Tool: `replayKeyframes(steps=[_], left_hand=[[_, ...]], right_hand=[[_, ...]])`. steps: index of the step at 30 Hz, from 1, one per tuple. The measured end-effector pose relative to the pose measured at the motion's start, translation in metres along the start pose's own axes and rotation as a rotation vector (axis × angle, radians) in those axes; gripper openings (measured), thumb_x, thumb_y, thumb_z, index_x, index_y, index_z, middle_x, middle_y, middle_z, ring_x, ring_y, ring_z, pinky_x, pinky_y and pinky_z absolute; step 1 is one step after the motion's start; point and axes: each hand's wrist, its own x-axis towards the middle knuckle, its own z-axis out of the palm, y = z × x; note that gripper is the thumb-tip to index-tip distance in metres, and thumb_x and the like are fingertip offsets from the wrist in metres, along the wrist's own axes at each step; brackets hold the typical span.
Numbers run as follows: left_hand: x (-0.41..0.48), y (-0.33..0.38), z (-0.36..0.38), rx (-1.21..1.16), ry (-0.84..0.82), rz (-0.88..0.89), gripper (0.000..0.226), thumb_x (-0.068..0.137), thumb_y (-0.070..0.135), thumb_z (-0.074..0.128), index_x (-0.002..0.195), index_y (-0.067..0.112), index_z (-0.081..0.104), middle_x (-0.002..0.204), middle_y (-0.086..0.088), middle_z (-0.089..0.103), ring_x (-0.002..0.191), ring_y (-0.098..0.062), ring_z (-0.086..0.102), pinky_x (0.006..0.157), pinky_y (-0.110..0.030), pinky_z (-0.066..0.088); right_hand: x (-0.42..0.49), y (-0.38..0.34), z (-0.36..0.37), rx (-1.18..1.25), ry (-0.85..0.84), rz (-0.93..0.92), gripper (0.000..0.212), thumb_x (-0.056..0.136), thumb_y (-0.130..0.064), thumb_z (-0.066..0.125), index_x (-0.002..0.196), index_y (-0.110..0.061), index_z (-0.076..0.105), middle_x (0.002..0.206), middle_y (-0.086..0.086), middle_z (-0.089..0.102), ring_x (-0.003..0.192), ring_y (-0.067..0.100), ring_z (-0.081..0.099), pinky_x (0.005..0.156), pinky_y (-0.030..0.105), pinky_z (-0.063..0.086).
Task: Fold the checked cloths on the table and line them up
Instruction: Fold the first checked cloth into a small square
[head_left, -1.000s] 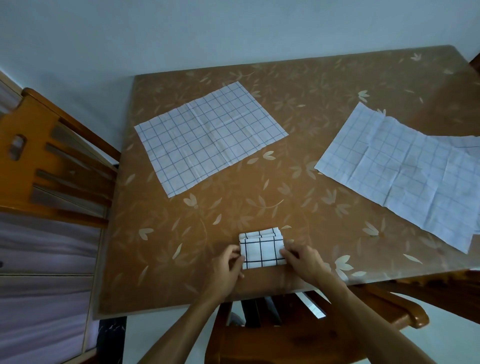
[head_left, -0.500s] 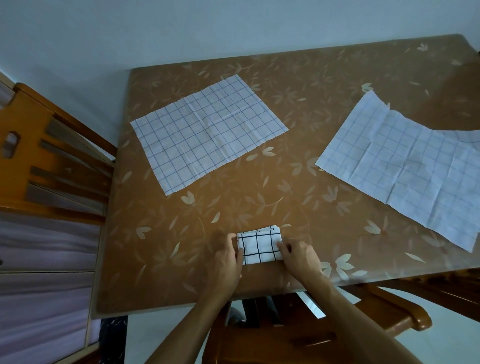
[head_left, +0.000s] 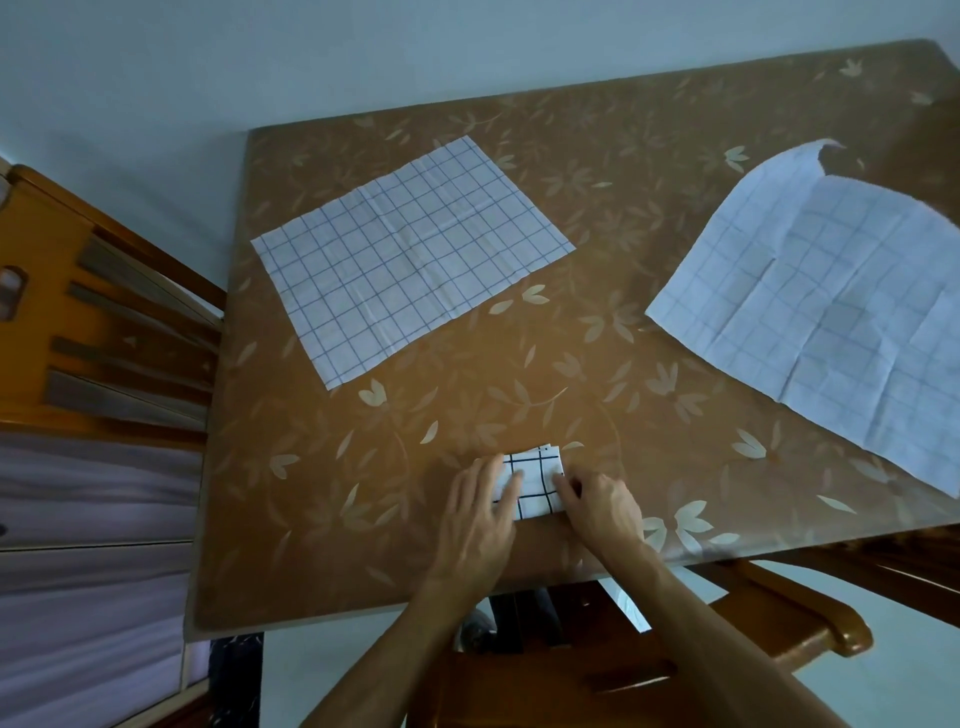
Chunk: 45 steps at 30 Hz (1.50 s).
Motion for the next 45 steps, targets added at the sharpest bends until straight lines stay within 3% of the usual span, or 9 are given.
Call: replayKeyframes(steps=[5, 8, 11, 14, 18, 24, 32, 38, 45], left_hand=[[-0.003, -0.006, 0.015, 0.041, -0.249, 0.074, 0.066, 0.093, 0.024, 0.051, 0.154, 0.018, 0.029, 0.165, -0.013, 0.019, 0.152, -0.027, 0.019, 0.12, -0.05, 0.024], [-0.005, -0.007, 0.017, 0.044, -0.29, 0.045, 0.06, 0.098, 0.027, 0.032, 0.156, 0.014, 0.025, 0.165, -0.011, 0.016, 0.153, -0.024, 0.016, 0.121, -0.049, 0.023], [-0.005, -0.009, 0.021, 0.062, -0.3, 0.038, 0.058, 0.101, 0.029, 0.029, 0.155, 0.009, 0.026, 0.165, -0.009, 0.013, 0.153, -0.022, 0.014, 0.121, -0.047, 0.02], [-0.007, -0.016, 0.017, 0.071, -0.337, 0.037, 0.06, 0.104, 0.039, 0.027, 0.157, 0.011, 0.024, 0.166, -0.008, 0.013, 0.154, -0.022, 0.011, 0.119, -0.048, 0.015], [-0.021, -0.03, 0.004, 0.08, -0.366, -0.022, 0.067, 0.104, 0.054, 0.022, 0.16, 0.019, 0.01, 0.168, -0.005, 0.001, 0.155, -0.021, 0.0, 0.121, -0.049, 0.009], [-0.026, -0.031, -0.005, 0.094, -0.398, -0.054, 0.065, 0.104, 0.057, 0.014, 0.16, 0.024, 0.009, 0.168, -0.003, 0.001, 0.154, -0.021, 0.002, 0.12, -0.053, 0.011], [0.003, -0.009, -0.017, -0.024, -0.243, -0.216, 0.027, 0.097, 0.026, 0.056, 0.124, 0.024, 0.062, 0.143, -0.005, 0.051, 0.131, -0.025, 0.048, 0.109, -0.044, 0.041], [0.011, 0.001, -0.035, -0.132, -0.126, -0.31, 0.02, 0.096, 0.02, 0.057, 0.115, 0.02, 0.064, 0.148, -0.004, 0.046, 0.13, -0.024, 0.046, 0.101, -0.038, 0.046], [-0.002, 0.008, -0.058, -0.215, -0.161, -0.293, 0.024, 0.098, 0.018, 0.053, 0.12, 0.02, 0.062, 0.125, 0.005, 0.056, 0.116, -0.016, 0.051, 0.093, -0.029, 0.045]], right_hand=[[-0.002, -0.001, 0.003, -0.023, 0.071, 0.013, 0.034, 0.098, -0.046, 0.047, 0.09, -0.015, 0.057, 0.082, 0.005, 0.067, 0.076, 0.028, 0.065, 0.059, 0.032, 0.046], [-0.008, 0.002, 0.009, -0.117, 0.318, -0.285, 0.017, 0.096, -0.025, 0.051, 0.105, -0.012, 0.054, 0.099, 0.008, 0.06, 0.087, 0.029, 0.061, 0.071, 0.039, 0.052], [-0.016, 0.002, 0.027, -0.26, 0.175, -0.559, 0.048, 0.095, -0.026, 0.039, 0.14, -0.011, 0.048, 0.149, 0.007, 0.044, 0.137, 0.026, 0.043, 0.108, 0.04, 0.041], [-0.014, 0.008, 0.038, -0.379, 0.083, -0.582, 0.058, 0.1, -0.037, 0.027, 0.152, -0.011, 0.032, 0.162, 0.004, 0.019, 0.15, 0.018, 0.017, 0.118, 0.04, 0.022], [-0.004, 0.02, 0.031, -0.409, 0.005, -0.484, 0.066, 0.101, -0.049, 0.028, 0.157, -0.017, 0.013, 0.165, 0.0, 0.005, 0.151, 0.015, 0.004, 0.12, 0.043, 0.012], [-0.008, 0.013, 0.029, -0.403, -0.009, -0.435, 0.066, 0.099, -0.047, 0.029, 0.156, -0.017, 0.017, 0.164, 0.001, 0.009, 0.151, 0.015, 0.008, 0.12, 0.047, 0.009], [-0.011, -0.004, -0.009, -0.225, -0.134, -0.442, 0.062, 0.097, -0.025, 0.041, 0.155, -0.019, 0.02, 0.165, 0.002, 0.0, 0.151, 0.021, 0.008, 0.12, 0.043, 0.021], [-0.031, -0.003, -0.023, -0.143, -0.105, -0.384, 0.043, 0.099, -0.026, 0.041, 0.141, -0.021, 0.046, 0.158, 0.002, 0.031, 0.134, 0.03, 0.041, 0.107, 0.042, 0.034], [-0.053, 0.0, -0.04, -0.118, -0.091, -0.344, 0.037, 0.096, -0.024, 0.046, 0.13, -0.017, 0.059, 0.132, 0.004, 0.059, 0.116, 0.027, 0.057, 0.095, 0.039, 0.044]])
